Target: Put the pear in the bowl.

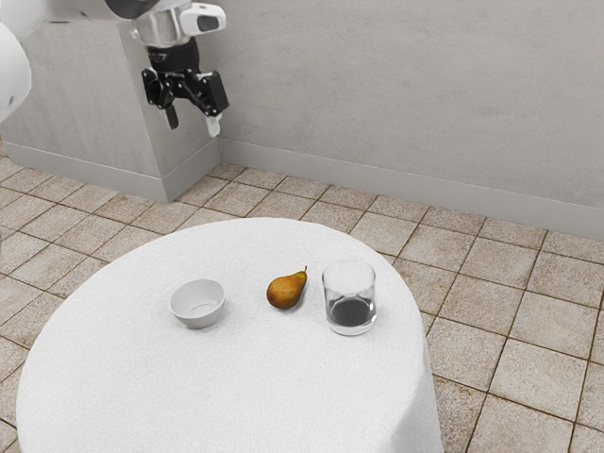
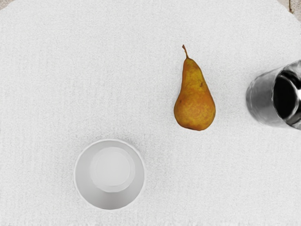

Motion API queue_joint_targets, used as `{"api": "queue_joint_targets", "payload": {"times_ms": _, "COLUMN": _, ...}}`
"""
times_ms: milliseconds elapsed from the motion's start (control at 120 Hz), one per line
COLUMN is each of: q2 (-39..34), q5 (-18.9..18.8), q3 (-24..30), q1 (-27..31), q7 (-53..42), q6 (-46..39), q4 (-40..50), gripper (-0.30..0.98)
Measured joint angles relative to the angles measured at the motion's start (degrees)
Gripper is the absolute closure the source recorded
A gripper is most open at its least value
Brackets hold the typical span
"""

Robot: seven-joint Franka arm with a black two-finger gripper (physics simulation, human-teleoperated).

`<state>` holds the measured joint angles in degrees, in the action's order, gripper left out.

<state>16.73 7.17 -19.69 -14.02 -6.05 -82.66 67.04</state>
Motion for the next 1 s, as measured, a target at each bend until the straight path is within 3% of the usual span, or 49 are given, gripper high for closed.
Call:
{"api": "queue_joint_targets", "payload": {"times_ms": 133, "q2": -3.2, "q5": -4.6, "q3": 2.8, "q1": -0.4, "q7": -0.1, "q6": 1.0, "q4": 2.0, "gripper": 0.00}}
{"api": "queue_joint_targets", "payload": {"times_ms": 275, "q2": -9.7, "q5": -6.3, "q3": 1.4, "q1": -0.2, "q7": 0.1, "q6": -1.9, "q4": 18.1, "gripper": 0.00}}
{"api": "queue_joint_targets", "payload": {"times_ms": 375, "q2": -9.8, "q5": -5.6, "q3": 2.2, "q1": 0.2, "q7": 0.3, "q6": -11.0, "q4": 34.0, "gripper": 0.00}}
{"api": "queue_joint_targets", "payload": {"times_ms": 467, "q2": -4.9, "q5": -3.1, "q3": 3.7, "q1": -0.2, "q7": 0.5, "q6": -19.5, "q4": 39.6, "gripper": 0.00}}
{"api": "queue_joint_targets", "payload": {"times_ms": 717, "q2": 6.1, "q5": 4.1, "q3": 7.8, "q1": -0.3, "q7": 2.5, "q6": -33.4, "q4": 32.0, "gripper": 0.00}}
{"api": "queue_joint_targets", "payload": {"times_ms": 1000, "q2": 13.0, "q5": 1.3, "q3": 10.0, "q1": -0.2, "q7": 1.0, "q6": -37.4, "q4": 26.3, "gripper": 0.00}}
